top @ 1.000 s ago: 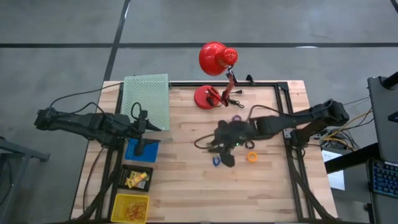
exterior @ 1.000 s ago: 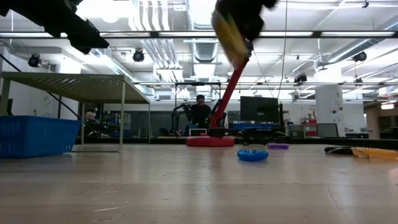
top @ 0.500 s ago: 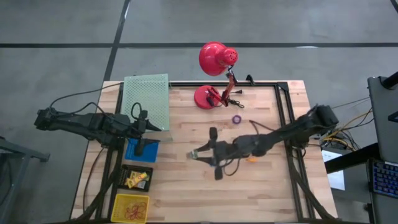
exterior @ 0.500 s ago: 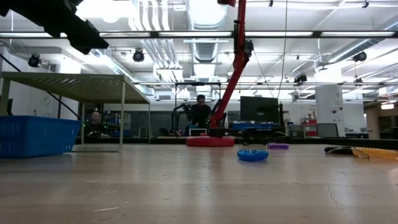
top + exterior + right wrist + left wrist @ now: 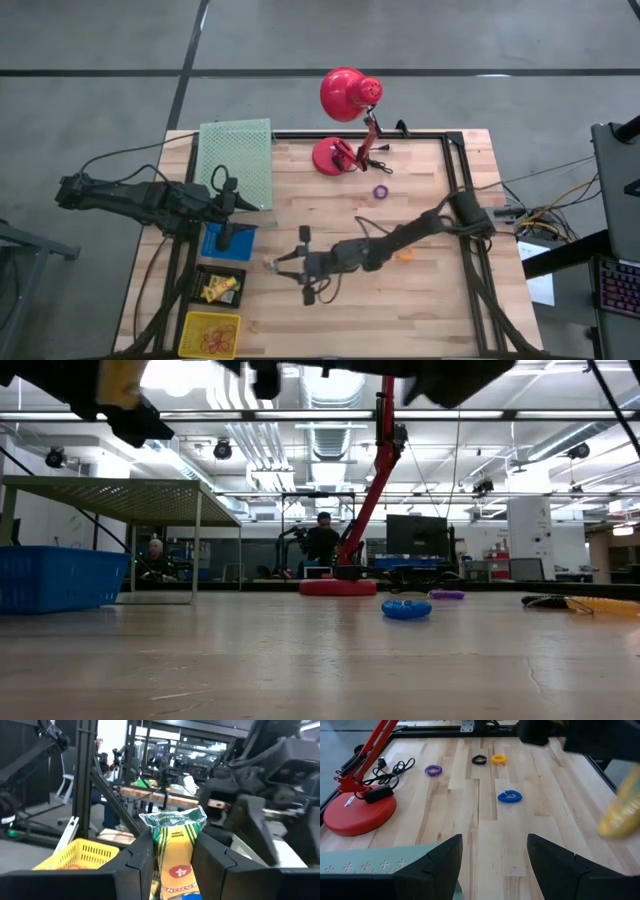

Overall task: Pick & Place Office Desk Supplies
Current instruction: Put the crayons box into the black bin

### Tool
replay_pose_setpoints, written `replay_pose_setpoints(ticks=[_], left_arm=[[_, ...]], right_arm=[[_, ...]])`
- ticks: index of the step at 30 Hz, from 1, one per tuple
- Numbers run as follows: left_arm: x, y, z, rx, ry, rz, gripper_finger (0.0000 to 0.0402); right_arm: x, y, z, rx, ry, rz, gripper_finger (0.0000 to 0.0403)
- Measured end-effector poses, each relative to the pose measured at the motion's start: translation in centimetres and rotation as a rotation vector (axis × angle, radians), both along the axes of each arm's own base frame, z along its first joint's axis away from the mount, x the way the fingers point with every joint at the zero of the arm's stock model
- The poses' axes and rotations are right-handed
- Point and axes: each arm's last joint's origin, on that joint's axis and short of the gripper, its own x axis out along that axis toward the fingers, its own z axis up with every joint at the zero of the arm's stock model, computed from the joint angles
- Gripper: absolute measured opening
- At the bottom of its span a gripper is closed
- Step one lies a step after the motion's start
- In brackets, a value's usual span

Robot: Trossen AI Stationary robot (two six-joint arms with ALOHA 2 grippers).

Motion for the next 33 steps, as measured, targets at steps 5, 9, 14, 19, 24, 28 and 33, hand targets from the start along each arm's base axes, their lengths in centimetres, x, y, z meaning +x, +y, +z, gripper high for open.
replay_pose_setpoints(ticks=[5,9,14,19,24,28,33], left_arm=[[-0.1,0.0,-0.1,0.001,0.012,0.0,0.023],[-0.1,0.0,-0.1,0.001,0.012,0.0,0.023],[-0.1,0.0,-0.1,0.001,0.012,0.0,0.023],[-0.1,0.0,-0.1,0.002,0.012,0.0,0.023],[-0.1,0.0,-0.1,0.001,0.012,0.0,0.023],[-0.1,0.0,-0.1,0.002,0.012,0.0,0.023],[-0.1,0.0,-0.1,0.002,0.012,0.0,0.023]], right_arm=[[2.3,0.9,-1.2,-0.02,-0.016,0.0,0.0107],[3.5,1.2,-1.9,0.018,-0.022,0.007,0.0107],[5.0,1.8,-2.9,0.052,-0.083,0.018,0.0107],[6.5,2.4,-4.6,0.056,-0.096,0.02,0.0107],[8.0,2.8,-5.8,0.07,-0.146,0.019,0.0107],[9.1,3.2,-7.0,0.053,-0.165,0.014,0.0107],[10.3,3.6,-8.6,0.008,-0.178,0.001,0.0107]])
